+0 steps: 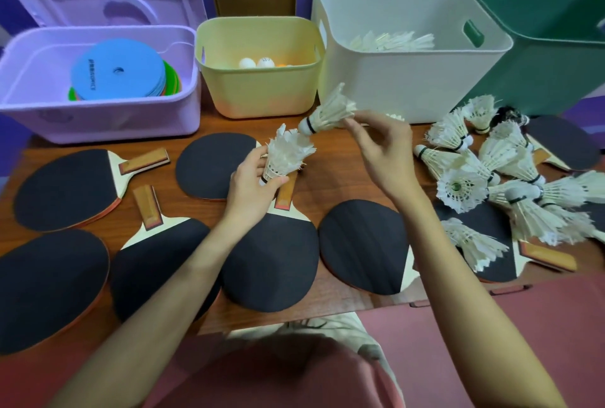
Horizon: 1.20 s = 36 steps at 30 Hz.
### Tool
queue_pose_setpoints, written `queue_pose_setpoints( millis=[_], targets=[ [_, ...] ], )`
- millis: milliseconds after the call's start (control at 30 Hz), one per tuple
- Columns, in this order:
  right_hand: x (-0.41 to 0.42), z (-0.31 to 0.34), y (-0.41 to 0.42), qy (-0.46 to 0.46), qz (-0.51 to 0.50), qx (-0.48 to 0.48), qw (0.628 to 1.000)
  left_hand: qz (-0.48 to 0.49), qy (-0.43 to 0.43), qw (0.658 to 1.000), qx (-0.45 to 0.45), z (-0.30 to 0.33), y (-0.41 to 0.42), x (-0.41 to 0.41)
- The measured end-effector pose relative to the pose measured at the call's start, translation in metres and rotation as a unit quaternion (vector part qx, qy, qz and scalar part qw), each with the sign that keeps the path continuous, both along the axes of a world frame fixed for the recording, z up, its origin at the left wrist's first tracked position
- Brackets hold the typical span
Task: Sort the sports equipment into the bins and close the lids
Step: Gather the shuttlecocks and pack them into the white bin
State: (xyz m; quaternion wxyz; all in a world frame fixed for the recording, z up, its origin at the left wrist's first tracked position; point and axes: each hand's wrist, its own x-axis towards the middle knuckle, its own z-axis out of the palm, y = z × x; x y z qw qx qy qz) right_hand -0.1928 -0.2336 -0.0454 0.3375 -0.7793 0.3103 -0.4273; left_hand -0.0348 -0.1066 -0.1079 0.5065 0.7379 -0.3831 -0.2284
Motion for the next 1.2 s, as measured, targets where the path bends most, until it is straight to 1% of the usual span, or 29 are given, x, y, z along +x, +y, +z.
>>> queue_pose_setpoints(
  millis=[167,233,333,400,467,500,567,633,733,800,867,933,967,1033,1100,1133,1167,1200],
  targets=[
    [0.006,-0.011,0.003,0.105,0.121,0.002,0.987,-0.017,-0.011,1.0,-0.01,0.002,-0.01,-0.004],
    [0.006,-0.013,0.001,0.115,0.145,0.002,0.983,-0.032,-0.016,0.999,-0.006,0.002,-0.013,-0.005],
    [0.003,-0.009,-0.005,0.115,0.15,0.021,0.982,-0.044,-0.018,0.999,-0.005,0.002,-0.018,-0.007],
    [-0.004,-0.006,-0.015,0.098,0.125,0.045,0.986,-0.042,-0.012,0.999,-0.007,0.004,-0.022,-0.008],
    [-0.012,-0.007,-0.033,0.081,0.063,0.051,0.993,-0.04,-0.003,0.999,-0.009,0.006,-0.028,-0.008],
    [-0.016,-0.01,-0.046,0.087,0.023,0.051,0.995,-0.04,-0.001,0.999,-0.009,0.007,-0.031,-0.008],
    [-0.021,-0.02,-0.077,0.148,-0.061,0.061,0.985,-0.045,0.0,0.999,-0.01,0.009,-0.036,-0.008],
    [-0.023,-0.029,-0.104,0.258,-0.108,0.076,0.957,-0.049,-0.001,0.999,-0.011,0.01,-0.04,-0.009],
    [-0.02,-0.036,-0.12,0.375,-0.107,0.053,0.919,-0.051,0.001,0.999,-0.015,0.011,-0.043,-0.01],
    [-0.015,-0.038,-0.122,0.42,-0.123,0.024,0.899,-0.048,0.002,0.999,-0.012,0.013,-0.043,-0.011],
    [-0.011,-0.04,-0.123,0.443,-0.141,-0.001,0.885,-0.046,-0.003,0.999,-0.01,0.014,-0.043,-0.009],
    [-0.009,-0.04,-0.125,0.453,-0.139,-0.015,0.881,-0.042,-0.009,0.999,-0.009,0.015,-0.042,-0.005],
    [-0.009,-0.039,-0.126,0.455,-0.119,-0.01,0.882,-0.04,-0.012,0.999,-0.008,0.015,-0.042,-0.003],
    [-0.014,-0.03,-0.121,0.487,-0.057,0.002,0.872,-0.035,-0.021,0.999,-0.01,0.017,-0.042,0.001],
    [-0.021,-0.018,-0.115,0.498,-0.009,-0.006,0.867,-0.033,-0.031,0.999,-0.014,0.02,-0.042,0.005],
    [-0.024,-0.011,-0.112,0.476,0.002,-0.018,0.879,-0.035,-0.04,0.999,-0.014,0.022,-0.043,0.007],
    [-0.026,-0.002,-0.107,0.434,0.001,-0.034,0.9,-0.038,-0.051,0.998,-0.015,0.025,-0.045,0.008],
    [-0.028,0.007,-0.103,0.371,-0.012,-0.052,0.927,-0.043,-0.063,0.997,-0.017,0.029,-0.046,0.01]
  ],
)
